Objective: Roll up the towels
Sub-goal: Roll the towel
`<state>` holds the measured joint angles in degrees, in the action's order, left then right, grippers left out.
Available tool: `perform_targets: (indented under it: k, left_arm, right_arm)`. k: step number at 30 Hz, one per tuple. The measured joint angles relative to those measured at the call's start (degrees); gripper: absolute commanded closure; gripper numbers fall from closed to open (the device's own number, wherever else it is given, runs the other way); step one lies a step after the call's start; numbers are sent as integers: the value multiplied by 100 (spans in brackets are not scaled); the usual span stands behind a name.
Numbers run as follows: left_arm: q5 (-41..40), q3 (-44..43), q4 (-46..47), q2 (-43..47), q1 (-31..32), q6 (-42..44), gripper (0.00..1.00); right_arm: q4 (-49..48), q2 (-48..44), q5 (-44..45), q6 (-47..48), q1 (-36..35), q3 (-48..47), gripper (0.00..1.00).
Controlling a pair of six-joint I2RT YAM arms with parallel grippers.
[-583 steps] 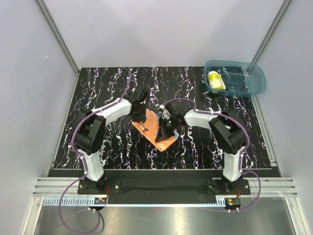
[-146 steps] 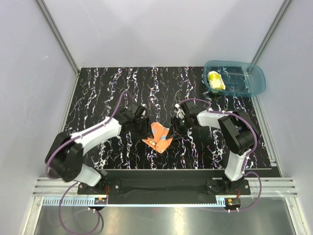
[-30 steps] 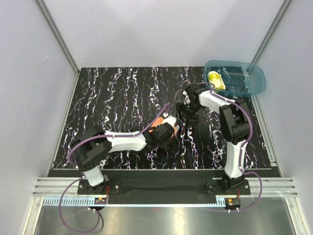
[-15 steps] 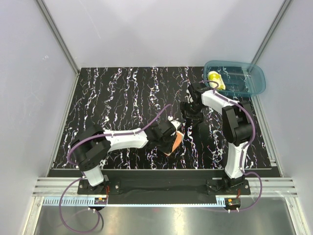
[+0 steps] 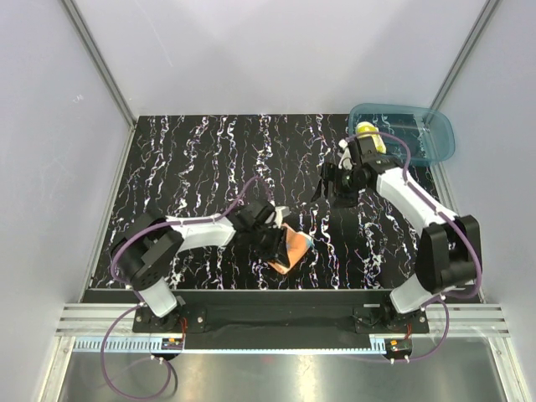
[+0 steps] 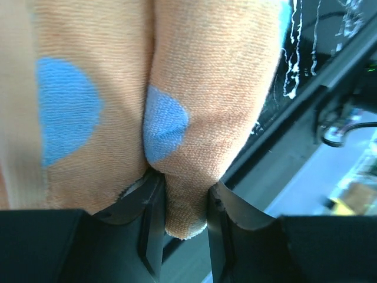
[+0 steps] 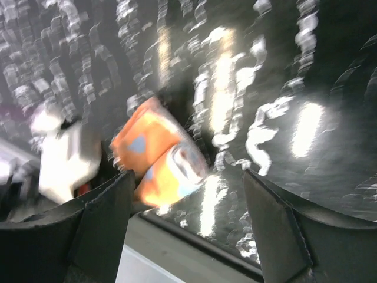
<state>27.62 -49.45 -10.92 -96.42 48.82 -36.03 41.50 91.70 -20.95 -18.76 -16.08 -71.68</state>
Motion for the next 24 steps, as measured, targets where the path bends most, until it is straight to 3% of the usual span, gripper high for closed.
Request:
perform_targets:
  k: [7,13,24]
  left_arm:
    - [1130,579,726,28,-796,-638,67]
    - [1773,688,1191,-317,-1300,-1071,67]
    - [2417,828,1585,-656,-1681,-1421,66]
  right_arm:
    - [-1110,-785,-1220,-682,-7,1513,22]
    - [-1998,-863,-1773,-1145,-74,2483,22]
    - [-3241,-205,-1921,-1635,-721,2896,26]
